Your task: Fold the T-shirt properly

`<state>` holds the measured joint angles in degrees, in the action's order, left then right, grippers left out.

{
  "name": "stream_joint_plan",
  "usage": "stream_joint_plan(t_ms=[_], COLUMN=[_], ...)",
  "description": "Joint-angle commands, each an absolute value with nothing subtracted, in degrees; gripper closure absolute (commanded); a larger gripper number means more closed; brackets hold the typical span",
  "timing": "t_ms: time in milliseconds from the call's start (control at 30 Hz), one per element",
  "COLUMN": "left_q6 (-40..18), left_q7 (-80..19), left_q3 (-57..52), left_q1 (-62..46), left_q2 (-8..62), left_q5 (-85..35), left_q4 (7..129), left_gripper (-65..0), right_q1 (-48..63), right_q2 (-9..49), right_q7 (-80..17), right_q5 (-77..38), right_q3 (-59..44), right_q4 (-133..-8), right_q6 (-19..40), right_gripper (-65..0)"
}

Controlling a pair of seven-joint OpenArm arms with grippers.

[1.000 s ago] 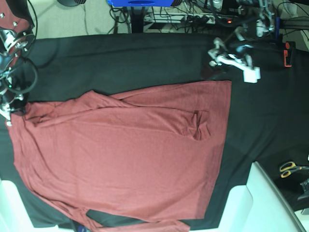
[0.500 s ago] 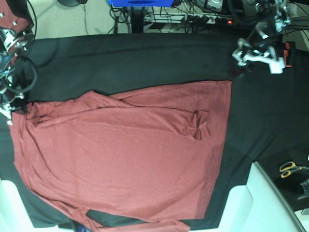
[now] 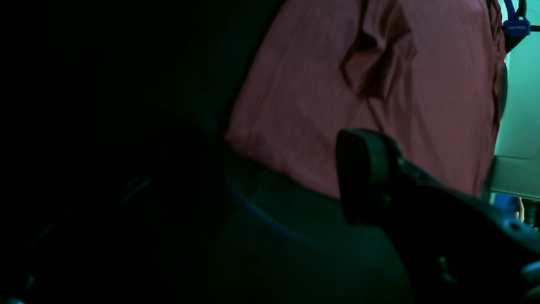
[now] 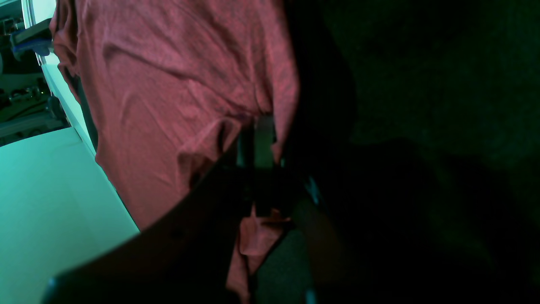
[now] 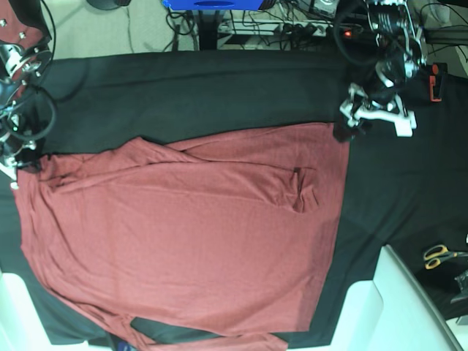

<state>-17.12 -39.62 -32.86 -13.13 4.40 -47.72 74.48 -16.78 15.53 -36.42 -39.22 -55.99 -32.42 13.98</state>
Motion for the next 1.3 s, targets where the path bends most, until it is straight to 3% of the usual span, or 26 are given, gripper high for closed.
stream_joint_plan(t_ms=[0, 467, 567, 667, 800, 833, 1100, 1267], left_q6=[-17.5, -17.5, -17.5, -17.5, -17.5, -17.5, -17.5, -17.5], left_q7=[-39.4, -39.4, -39.4, -39.4, -39.4, -39.4, -39.8, -42.9], left_q3=[-32.9, -32.7, -32.7, -32.7, -32.8, -32.8, -32.9, -32.8], left_q1=[-12.4, -6.5, -5.4, -4.7, -4.8, -4.8, -6.8, -8.2], left_q2=[4.3, 2.2, 1.8, 1.3, 1.2, 1.2, 4.3, 4.6], left_q5=[-47.0, -45.6, -45.6, -45.6, -45.8, -45.8, -46.1, -46.1], left_q4=[74.5, 69.1, 67.2, 65.5, 65.9, 65.9, 69.4, 73.8], left_gripper=[-48.1, -47.2, -39.8, -27.8, -2.6, 0.0, 0.0, 0.0], right_q1=[-17.7, -17.7, -17.7, -17.7, -17.7, -17.7, -14.9, -14.0], right_q2=[16.7, 16.7, 16.7, 16.7, 16.7, 16.7, 16.4, 16.3], right_q7=[-36.4, -36.4, -36.4, -36.4, -36.4, -36.4, -36.5, -41.5], right_q5=[-40.2, -40.2, -40.3, -40.2, -40.0, -40.0, -40.0, -40.2], right_q3=[-56.0, -56.0, -56.0, -56.0, -56.0, -56.0, -56.0, -56.0], right_q4=[-33.1, -33.1, -33.1, -33.1, -33.4, -33.5, -41.8, -46.4], right_q6=[14.5, 14.5, 14.5, 14.5, 14.5, 14.5, 14.4, 14.3], right_gripper=[-0.5, -0.3, -0.3, -0.2, -0.2, -0.2, -0.2, -0.2])
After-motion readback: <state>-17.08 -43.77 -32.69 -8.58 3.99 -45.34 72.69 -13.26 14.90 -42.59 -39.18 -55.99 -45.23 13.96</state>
